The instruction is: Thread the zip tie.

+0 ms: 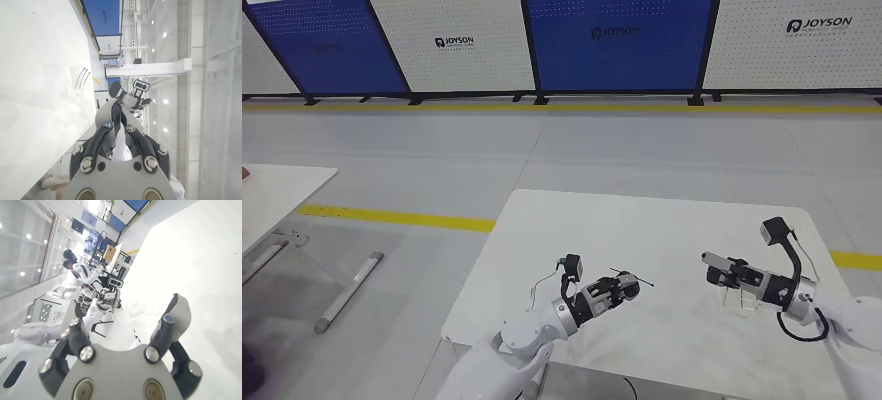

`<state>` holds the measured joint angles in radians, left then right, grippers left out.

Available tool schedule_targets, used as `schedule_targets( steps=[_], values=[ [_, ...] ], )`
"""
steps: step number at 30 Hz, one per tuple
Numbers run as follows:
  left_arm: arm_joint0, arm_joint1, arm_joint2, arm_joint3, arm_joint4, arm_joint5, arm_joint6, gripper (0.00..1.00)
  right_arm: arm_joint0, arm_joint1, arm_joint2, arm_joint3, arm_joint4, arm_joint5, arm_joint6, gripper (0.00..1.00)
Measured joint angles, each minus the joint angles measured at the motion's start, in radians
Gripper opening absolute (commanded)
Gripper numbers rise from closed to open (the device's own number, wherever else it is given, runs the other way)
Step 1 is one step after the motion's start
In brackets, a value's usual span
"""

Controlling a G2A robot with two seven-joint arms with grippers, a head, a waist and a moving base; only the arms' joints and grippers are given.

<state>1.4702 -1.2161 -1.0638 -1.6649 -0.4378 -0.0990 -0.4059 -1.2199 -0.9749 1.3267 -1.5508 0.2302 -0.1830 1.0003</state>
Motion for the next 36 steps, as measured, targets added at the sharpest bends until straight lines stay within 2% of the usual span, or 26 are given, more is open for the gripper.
schedule_targets(
  steps=[10, 13, 18, 23, 26, 28, 31, 36],
  values=[
    [-0.003, -0.001, -0.001, -0.007, 0.002, -0.004, 0.01, 0.0, 0.0, 0.0, 0.0, 0.0, 0.0, 0.0, 0.0, 1.0],
    [-0.004, -0.001, -0.004, -0.051, 0.04, -0.055, 0.042, 0.0, 0.0, 0.0, 0.0, 0.0, 0.0, 0.0, 0.0, 1.0],
    [0.027, 0.003, -0.024, -0.17, 0.048, -0.163, 0.045, 0.0, 0.0, 0.0, 0.0, 0.0, 0.0, 0.0, 0.0, 1.0],
    [0.07, 0.011, -0.056, -0.283, 0.009, -0.212, 0.012, 0.0, 0.0, 0.0, 0.0, 0.0, 0.0, 0.0, 0.0, 1.0],
    [0.09, 0.015, -0.075, -0.319, 0.012, -0.218, 0.005, 0.0, 0.0, 0.0, 0.0, 0.0, 0.0, 0.0, 0.0, 1.0],
    [0.096, 0.017, -0.085, -0.319, 0.039, -0.209, 0.016, 0.0, 0.0, 0.0, 0.0, 0.0, 0.0, 0.0, 0.0, 1.0],
    [0.091, 0.017, -0.081, -0.278, 0.102, -0.164, 0.061, 0.0, 0.0, 0.0, 0.0, 0.0, 0.0, 0.0, 0.0, 1.0],
    [0.042, 0.008, -0.039, -0.136, 0.119, -0.091, 0.115, 0.0, 0.0, 0.0, 0.0, 0.0, 0.0, 0.0, 0.0, 1.0]
  ],
)
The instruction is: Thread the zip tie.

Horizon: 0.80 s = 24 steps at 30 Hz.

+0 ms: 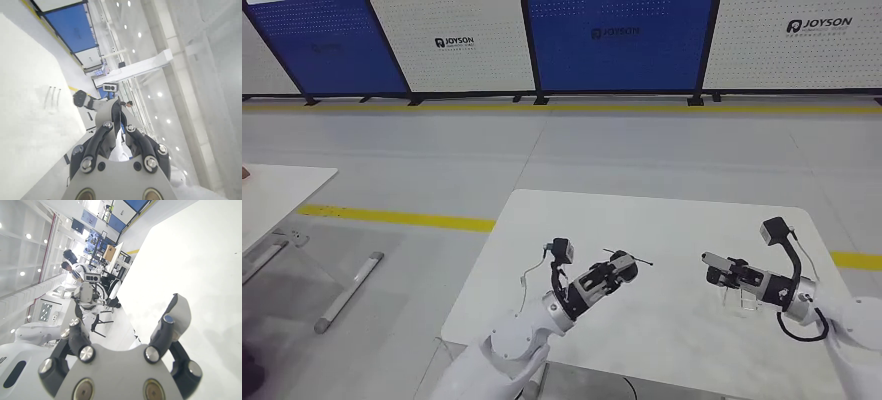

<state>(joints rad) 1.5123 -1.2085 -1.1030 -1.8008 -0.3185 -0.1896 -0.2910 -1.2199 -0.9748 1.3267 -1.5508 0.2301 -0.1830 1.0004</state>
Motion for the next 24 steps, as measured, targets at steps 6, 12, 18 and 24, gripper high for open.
schedule_targets(
  steps=[6, 12, 18, 24],
  values=[
    [-0.032, -0.009, 0.029, 0.145, 0.008, 0.025, 0.055, 0.0, 0.0, 0.0, 0.0, 0.0, 0.0, 0.0, 0.0, 1.0],
    [-0.03, -0.009, 0.027, 0.095, -0.025, -0.037, 0.01, 0.0, 0.0, 0.0, 0.0, 0.0, 0.0, 0.0, 0.0, 1.0],
    [0.054, 0.005, -0.01, -0.1, -0.003, -0.12, -0.024, 0.0, 0.0, 0.0, 0.0, 0.0, 0.0, 0.0, 0.0, 1.0],
    [0.108, 0.013, -0.039, -0.172, -0.003, -0.15, -0.031, 0.0, 0.0, 0.0, 0.0, 0.0, 0.0, 0.0, 0.0, 1.0]
  ],
)
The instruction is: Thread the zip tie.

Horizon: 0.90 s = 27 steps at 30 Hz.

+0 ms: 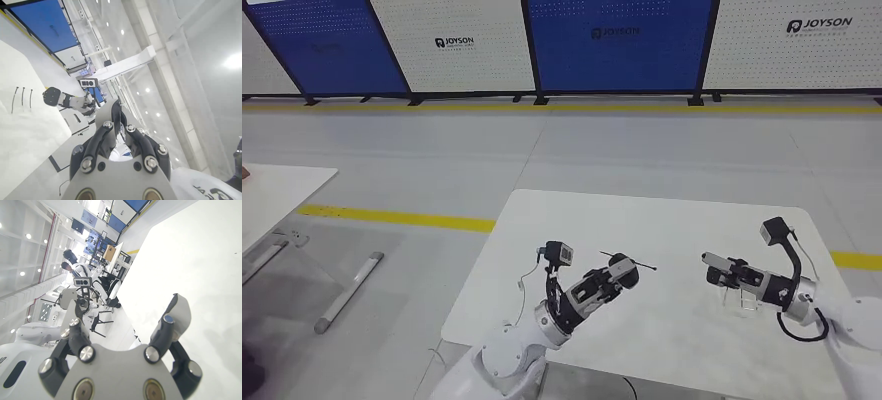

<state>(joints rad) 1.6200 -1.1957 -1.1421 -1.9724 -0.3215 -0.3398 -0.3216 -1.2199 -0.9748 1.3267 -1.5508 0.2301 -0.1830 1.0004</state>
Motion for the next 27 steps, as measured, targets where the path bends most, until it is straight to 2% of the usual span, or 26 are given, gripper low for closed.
schedule_targets(
  steps=[4, 7, 9, 11, 14, 17, 25, 27],
  values=[
    [-0.004, 0.0, -0.001, 0.031, 0.029, 0.037, 0.031, 0.0, 0.0, 0.0, 0.0, 0.0, 0.0, 0.0, 0.0, 1.0],
    [-0.03, -0.005, 0.023, 0.096, 0.066, 0.078, 0.072, 0.0, 0.0, 0.0, 0.0, 0.0, 0.0, 0.0, 0.0, 1.0],
    [-0.061, -0.012, 0.048, 0.158, 0.078, 0.104, 0.103, 0.0, 0.0, 0.0, 0.0, 0.0, 0.0, 0.0, 0.0, 1.0],
    [-0.092, -0.019, 0.07, 0.219, 0.079, 0.119, 0.124, 0.0, 0.0, 0.0, 0.0, 0.0, 0.0, 0.0, 0.0, 1.0],
    [-0.12, -0.025, 0.093, 0.277, 0.078, 0.13, 0.136, 0.0, 0.0, 0.0, 0.0, 0.0, 0.0, 0.0, 0.0, 1.0],
    [-0.133, -0.028, 0.104, 0.297, 0.071, 0.135, 0.132, 0.0, 0.0, 0.0, 0.0, 0.0, 0.0, 0.0, 0.0, 1.0],
    [-0.133, -0.029, 0.108, 0.297, 0.051, 0.133, 0.119, 0.0, 0.0, 0.0, 0.0, 0.0, 0.0, 0.0, 0.0, 1.0],
    [-0.133, -0.029, 0.108, 0.297, 0.051, 0.133, 0.119, 0.0, 0.006, 0.004, -0.001, -0.029, -0.034, -0.02, 0.009, 1.0]
  ],
)
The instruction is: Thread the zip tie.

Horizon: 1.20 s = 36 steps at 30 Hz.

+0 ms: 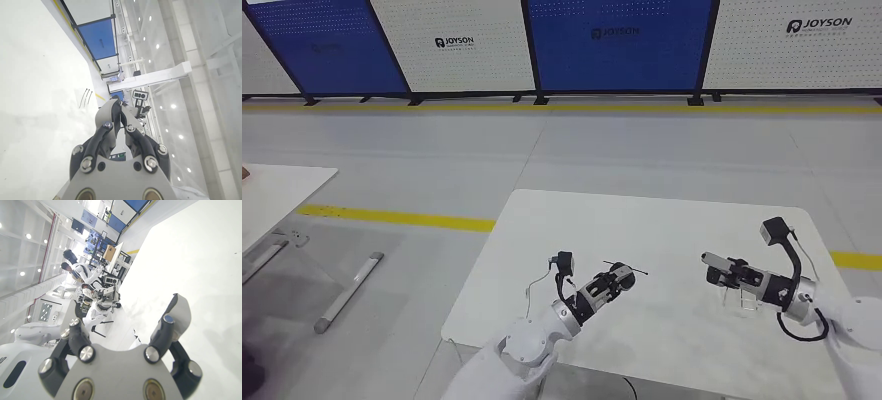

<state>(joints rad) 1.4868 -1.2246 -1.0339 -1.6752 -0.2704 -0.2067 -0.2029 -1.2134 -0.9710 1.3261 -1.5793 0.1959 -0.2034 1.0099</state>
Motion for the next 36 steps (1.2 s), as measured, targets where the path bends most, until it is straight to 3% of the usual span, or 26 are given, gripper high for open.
schedule_targets(
  steps=[3, 9, 13, 18, 28, 31, 36],
  values=[
    [0.0, 0.0, 0.0, 0.0, 0.0, 0.0, 0.0, 0.0, 0.026, 0.017, 0.036, -0.035, -0.143, -0.045, 0.081, 1.0],
    [0.0, 0.0, 0.0, 0.0, 0.0, 0.0, 0.0, 0.0, 0.118, 0.052, 0.113, -0.029, -0.323, -0.083, 0.311, 1.0],
    [0.0, 0.0, 0.0, 0.0, 0.0, 0.0, 0.0, 0.0, 0.184, 0.067, 0.043, -0.032, -0.468, -0.106, 0.386, 1.0],
    [0.0, 0.0, 0.0, 0.0, 0.0, 0.0, 0.0, 0.0, 0.29, 0.072, -0.125, 0.015, -0.7, -0.036, 0.369, 1.0],
    [0.0, 0.0, 0.0, 0.0, 0.0, 0.0, 0.0, 0.0, 0.29, 0.07, -0.13, 0.021, -0.697, -0.023, 0.361, 1.0],
    [0.0, 0.0, 0.0, 0.0, 0.0, 0.0, 0.0, 0.0, 0.289, 0.065, -0.153, 0.062, -0.652, 0.069, 0.377, 1.0],
    [0.0, 0.0, 0.0, 0.0, 0.0, 0.0, 0.0, 0.0, 0.354, 0.062, -0.262, 0.141, -0.541, 0.259, 0.38, 1.0]
  ],
)
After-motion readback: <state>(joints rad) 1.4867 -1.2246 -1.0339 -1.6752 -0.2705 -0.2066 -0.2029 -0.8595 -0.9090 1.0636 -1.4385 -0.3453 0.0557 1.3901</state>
